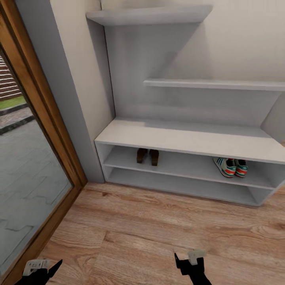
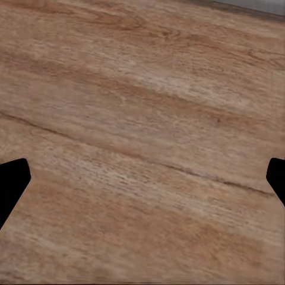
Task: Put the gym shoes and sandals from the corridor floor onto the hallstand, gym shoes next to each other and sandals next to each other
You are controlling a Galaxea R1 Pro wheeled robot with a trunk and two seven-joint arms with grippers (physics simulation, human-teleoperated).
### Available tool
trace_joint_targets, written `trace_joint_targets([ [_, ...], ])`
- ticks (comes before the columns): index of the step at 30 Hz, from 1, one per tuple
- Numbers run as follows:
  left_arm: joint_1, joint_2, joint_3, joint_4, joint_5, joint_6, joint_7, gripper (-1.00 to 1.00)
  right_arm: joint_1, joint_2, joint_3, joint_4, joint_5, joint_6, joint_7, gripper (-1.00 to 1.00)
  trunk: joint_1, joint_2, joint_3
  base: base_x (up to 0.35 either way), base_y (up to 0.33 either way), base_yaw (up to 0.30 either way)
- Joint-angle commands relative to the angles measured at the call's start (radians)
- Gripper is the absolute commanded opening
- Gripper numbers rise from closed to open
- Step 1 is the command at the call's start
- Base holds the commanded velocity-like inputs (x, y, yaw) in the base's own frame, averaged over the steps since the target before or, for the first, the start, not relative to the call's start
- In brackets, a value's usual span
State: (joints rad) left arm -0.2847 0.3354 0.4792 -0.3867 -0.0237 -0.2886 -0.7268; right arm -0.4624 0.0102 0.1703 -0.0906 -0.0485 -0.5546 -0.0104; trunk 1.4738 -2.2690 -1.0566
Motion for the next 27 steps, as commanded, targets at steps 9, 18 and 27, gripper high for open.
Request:
trace_joint_targets([
  [9, -0.001, -0.004, 0.006, 0.048, -0.003, -0.082, 0.108, 1.0, 0.05, -0.137, 0.004, 0.003, -0.013, -0.12, 0.316, 1.0, -0.035, 0.063, 0.028, 0.0, 0.0, 0.0],
  [18, -0.001, -0.01, 0.006, 0.063, -0.004, -0.096, 0.133, 1.0, 0.057, -0.223, -0.002, 0.002, -0.114, -0.122, 0.638, 1.0, -0.069, 0.126, 0.056, 0.0, 0.0, 0.0],
  [27, -0.001, -0.031, 0.006, 0.065, -0.005, -0.096, 0.136, 1.0, 0.057, -0.238, 0.004, 0.0, -0.406, 0.257, 0.798, 1.0, -0.104, 0.189, 0.084, 0.0, 0.0, 0.0],
])
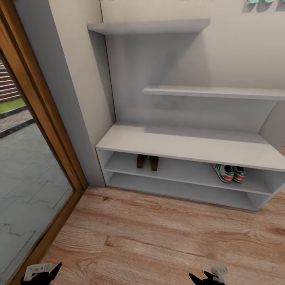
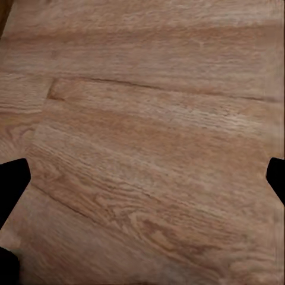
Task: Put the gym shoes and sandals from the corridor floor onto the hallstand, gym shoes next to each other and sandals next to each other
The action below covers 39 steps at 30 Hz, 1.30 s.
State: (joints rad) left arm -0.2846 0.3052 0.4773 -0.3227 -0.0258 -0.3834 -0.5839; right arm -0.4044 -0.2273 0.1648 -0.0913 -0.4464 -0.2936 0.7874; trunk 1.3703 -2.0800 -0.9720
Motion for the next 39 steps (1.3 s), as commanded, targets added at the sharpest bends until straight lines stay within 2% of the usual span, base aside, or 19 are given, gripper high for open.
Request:
trace_joint_targets([
  [1, -0.001, -0.009, 0.008, 0.002, -0.003, -0.002, -0.007, 1.0, -0.001, 0.029, 0.011, 0.001, -0.026, 0.0, -0.18, 1.0, -0.004, 0.007, 0.002, 0.0, 0.0, 0.0],
  [2, -0.001, -0.01, 0.009, 0.002, -0.003, -0.002, -0.007, 1.0, -0.001, 0.037, 0.011, 0.001, -0.028, -0.001, -0.215, 1.0, -0.008, 0.014, 0.006, 0.0, 0.0, 0.0],
  [3, -0.001, -0.011, 0.008, 0.002, -0.003, -0.002, -0.007, 1.0, -0.001, 0.054, 0.011, 0.002, -0.03, -0.001, -0.283, 1.0, -0.012, 0.021, 0.009, 0.0, 0.0, 0.0],
  [5, -0.001, -0.014, 0.008, 0.008, -0.003, -0.002, -0.003, 1.0, -0.001, 0.106, 0.01, 0.002, -0.032, -0.002, -0.443, 1.0, -0.019, 0.035, 0.015, 0.0, 0.0, 0.0],
  [6, -0.001, -0.014, 0.008, 0.011, -0.002, -0.003, -0.002, 1.0, -0.001, 0.12, 0.01, 0.003, -0.033, -0.002, -0.494, 1.0, -0.023, 0.042, 0.018, 0.0, 0.0, 0.0],
  [8, -0.001, -0.015, 0.009, 0.015, -0.002, -0.003, 0.0, 1.0, -0.001, 0.134, 0.01, 0.003, -0.033, -0.002, -0.549, 1.0, -0.031, 0.056, 0.024, 0.0, 0.0, 0.0],
  [14, -0.001, -0.015, 0.009, 0.017, -0.002, -0.003, 0.001, 1.0, -0.001, 0.143, 0.01, 0.005, -0.032, -0.001, -0.583, 1.0, -0.035, 0.063, 0.028, 0.0, 0.0, 0.0],
  [24, -0.001, -0.015, 0.009, 0.017, -0.002, -0.003, 0.001, 1.0, -0.001, 0.144, 0.01, 0.042, -0.033, 0.0, -0.588, 1.0, -0.035, 0.063, 0.028, 0.0, 0.0, 0.0],
  [39, -0.001, -0.015, 0.009, 0.017, -0.002, -0.003, 0.001, 1.0, -0.001, 0.143, 0.01, 0.044, -0.032, 0.0, -0.588, 1.0, -0.092, 0.168, 0.075, 0.0, 0.0, 0.0],
])
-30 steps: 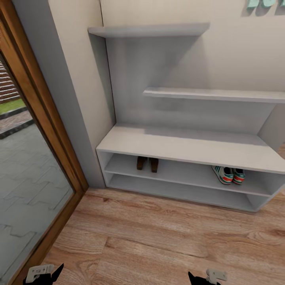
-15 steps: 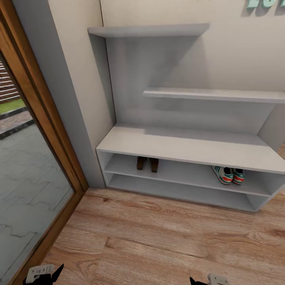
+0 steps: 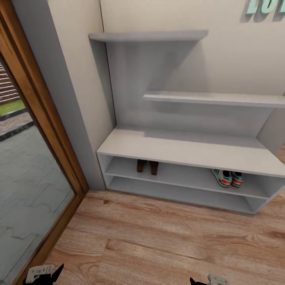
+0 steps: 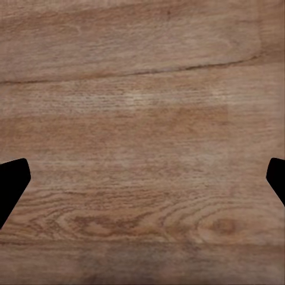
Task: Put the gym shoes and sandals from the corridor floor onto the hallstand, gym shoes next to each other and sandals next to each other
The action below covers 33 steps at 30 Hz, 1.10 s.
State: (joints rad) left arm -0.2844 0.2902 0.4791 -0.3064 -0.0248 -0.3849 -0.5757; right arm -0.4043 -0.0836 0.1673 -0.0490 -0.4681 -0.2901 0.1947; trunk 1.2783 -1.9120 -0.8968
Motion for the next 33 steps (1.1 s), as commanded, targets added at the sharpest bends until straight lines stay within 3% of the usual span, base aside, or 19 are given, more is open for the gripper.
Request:
trace_joint_targets([
  [1, -0.001, 0.0, 0.007, 0.001, -0.003, -0.002, -0.007, 1.0, -0.001, 0.0, 0.008, 0.001, -0.011, -0.004, 0.005, 1.0, -0.004, 0.007, 0.002, 0.0, 0.0, 0.0],
  [18, -0.001, -0.002, 0.007, 0.003, -0.004, -0.002, -0.007, 1.0, -0.001, 0.001, 0.008, 0.021, -0.01, -0.003, 0.005, 1.0, -0.069, 0.126, 0.056, 0.0, 0.0, 0.0],
  [33, -0.001, -0.002, 0.007, 0.003, -0.004, -0.002, -0.007, 1.0, -0.001, 0.001, 0.008, 0.021, -0.01, -0.003, 0.005, 1.0, -0.069, 0.126, 0.056, 0.0, 0.0, 0.0],
])
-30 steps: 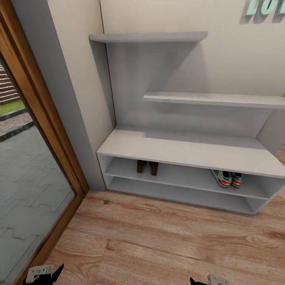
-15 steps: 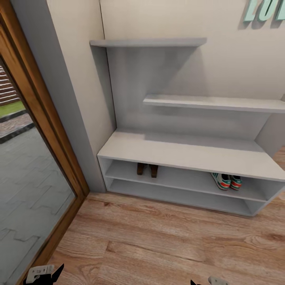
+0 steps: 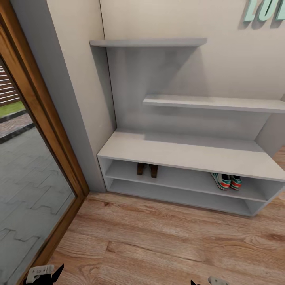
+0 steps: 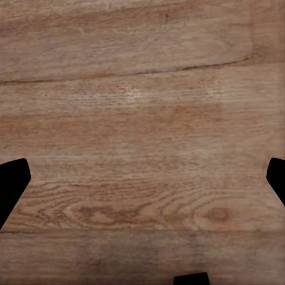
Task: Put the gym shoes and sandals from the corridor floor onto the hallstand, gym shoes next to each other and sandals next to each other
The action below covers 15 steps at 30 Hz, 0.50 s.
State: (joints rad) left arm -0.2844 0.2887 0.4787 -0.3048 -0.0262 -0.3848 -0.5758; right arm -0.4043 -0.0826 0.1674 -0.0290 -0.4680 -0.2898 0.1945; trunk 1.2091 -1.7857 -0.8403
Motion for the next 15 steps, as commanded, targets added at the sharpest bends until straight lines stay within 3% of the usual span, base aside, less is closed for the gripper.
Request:
trace_joint_targets([
  [1, -0.001, 0.0, 0.007, 0.001, -0.003, -0.002, -0.007, 1.0, -0.001, 0.0, 0.008, 0.002, -0.011, -0.003, 0.005, 1.0, 0.0, 0.0, -0.001, 0.0, 0.0, 0.0],
  [15, -0.001, 0.0, 0.008, 0.0, 0.0, -0.003, -0.007, 1.0, -0.001, 0.0, 0.008, 0.003, -0.011, -0.003, 0.005, 1.0, 0.0, 0.0, -0.001, 0.0, 0.0, 0.0],
])
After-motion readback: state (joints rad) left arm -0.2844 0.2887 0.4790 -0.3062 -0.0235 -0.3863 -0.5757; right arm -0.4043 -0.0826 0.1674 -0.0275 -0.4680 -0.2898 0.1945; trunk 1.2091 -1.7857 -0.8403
